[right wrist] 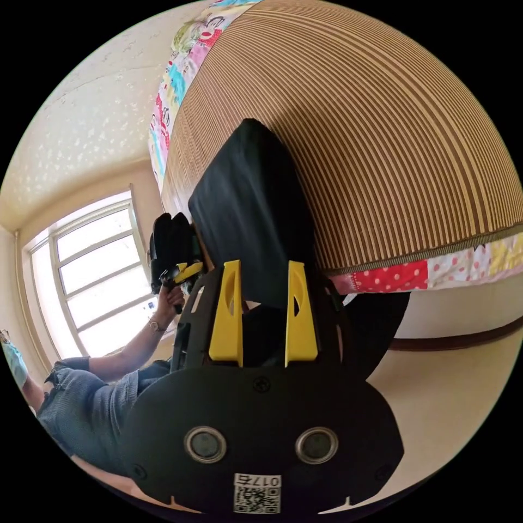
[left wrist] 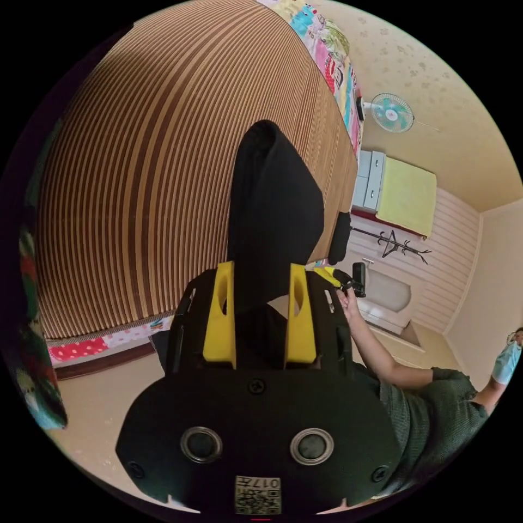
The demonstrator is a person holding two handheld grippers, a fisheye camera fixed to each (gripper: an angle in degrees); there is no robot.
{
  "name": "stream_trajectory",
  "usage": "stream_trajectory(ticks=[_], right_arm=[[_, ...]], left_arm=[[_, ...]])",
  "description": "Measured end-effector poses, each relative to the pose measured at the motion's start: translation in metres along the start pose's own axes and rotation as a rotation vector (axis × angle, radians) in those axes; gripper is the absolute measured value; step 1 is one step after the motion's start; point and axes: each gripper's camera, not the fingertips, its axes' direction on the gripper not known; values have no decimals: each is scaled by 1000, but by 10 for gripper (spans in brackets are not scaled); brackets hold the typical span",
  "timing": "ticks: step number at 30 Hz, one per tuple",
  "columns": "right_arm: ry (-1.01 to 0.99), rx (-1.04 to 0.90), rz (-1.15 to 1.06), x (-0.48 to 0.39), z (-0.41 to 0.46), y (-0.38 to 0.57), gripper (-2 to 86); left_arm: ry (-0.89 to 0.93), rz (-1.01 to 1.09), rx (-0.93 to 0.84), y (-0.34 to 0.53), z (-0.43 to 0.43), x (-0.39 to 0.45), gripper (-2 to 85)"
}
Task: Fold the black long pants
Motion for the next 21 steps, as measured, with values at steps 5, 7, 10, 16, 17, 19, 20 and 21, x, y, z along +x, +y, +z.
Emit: stream_trajectory(ticks=[5,7,10,16,17,19,20,21], right_arm=[[25,-6,-25,-11,14,-50,147],[25,-78,-32,-19,29,-58,148],[48,-125,-99,-42,47,-54,137],[-83,13,-5,-48,30,-14,124],[-120,25,21,-49,26,-5,117],[-167,33,45,-53,18,8,108],[-193,29,44,-56,12,16,103],[-200,26,42,-58,9,21,101]], left_arm=[[-180,61,-61,-62,39,-15,170],[-216,77,-94,-70,58,-22,171],[-246,83,-50,-64,61,-30,156],[-144,49,-152,-49,94,-59,102],[-141,27,-142,-49,94,-63,99],[-13,-24,-161,-47,103,-76,73],[48,-40,-185,-47,108,-80,64],[128,-60,-220,-44,117,-84,54]])
